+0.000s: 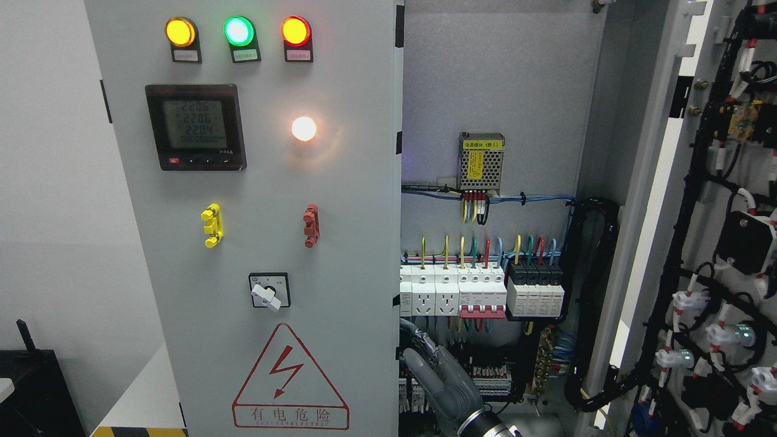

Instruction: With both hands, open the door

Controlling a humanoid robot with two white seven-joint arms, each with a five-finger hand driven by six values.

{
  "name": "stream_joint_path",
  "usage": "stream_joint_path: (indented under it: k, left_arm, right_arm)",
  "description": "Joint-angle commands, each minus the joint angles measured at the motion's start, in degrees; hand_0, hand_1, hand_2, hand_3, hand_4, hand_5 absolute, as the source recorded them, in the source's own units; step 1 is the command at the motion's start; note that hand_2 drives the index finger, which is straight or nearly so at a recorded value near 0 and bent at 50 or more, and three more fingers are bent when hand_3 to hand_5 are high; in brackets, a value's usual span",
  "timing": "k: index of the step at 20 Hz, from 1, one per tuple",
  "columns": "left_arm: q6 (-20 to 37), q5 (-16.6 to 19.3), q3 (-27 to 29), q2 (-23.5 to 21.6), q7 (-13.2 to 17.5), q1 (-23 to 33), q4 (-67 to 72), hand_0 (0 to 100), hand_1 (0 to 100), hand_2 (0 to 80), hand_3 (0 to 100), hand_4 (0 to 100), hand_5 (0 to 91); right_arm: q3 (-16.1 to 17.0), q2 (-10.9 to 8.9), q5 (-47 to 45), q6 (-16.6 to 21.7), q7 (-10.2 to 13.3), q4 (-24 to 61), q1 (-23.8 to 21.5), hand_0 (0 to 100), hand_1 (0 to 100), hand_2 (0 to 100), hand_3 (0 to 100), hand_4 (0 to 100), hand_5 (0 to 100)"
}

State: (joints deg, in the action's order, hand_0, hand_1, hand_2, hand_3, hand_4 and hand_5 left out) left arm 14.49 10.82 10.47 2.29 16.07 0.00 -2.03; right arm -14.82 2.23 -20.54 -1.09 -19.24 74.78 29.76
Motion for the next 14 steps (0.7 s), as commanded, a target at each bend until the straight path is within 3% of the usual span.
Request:
stream_joint_path:
  k: [1,9,11,14]
  left_arm:
    - [0.0,0.0,0.0,0.0,0.0,1.5,0.0,12,39,0.0,0,0,0.0]
    - [0.0,0.0,0.0,0.0,0.0,1.6,0.0,12,39,0.0,0,0,0.0]
    - [0.0,0.0,0.0,0.0,0.0,1.6,0.0,12,39,0.0,0,0,0.0]
    - [0.0,0.0,0.0,0.0,0.0,1.6,0.0,12,39,0.0,0,0,0.0]
  right_arm:
    - [-0.2,-0.12,-0.1,-0.1,-0.3,-0.2,0.1,12,39,0,0,0,0]
    - [-0.3,-0.12,-1.3,-0.8,-0.5,-0.3,0.3,12,39,0,0,0,0]
    - [-0.2,-0.12,-1.3,-0.8,-1.8,-0.3,0.3,12,39,0,0,0,0]
    - [-0.2,-0.12,-1.3,-0.9,-2.0,-0.4,0.4,12,39,0,0,0,0]
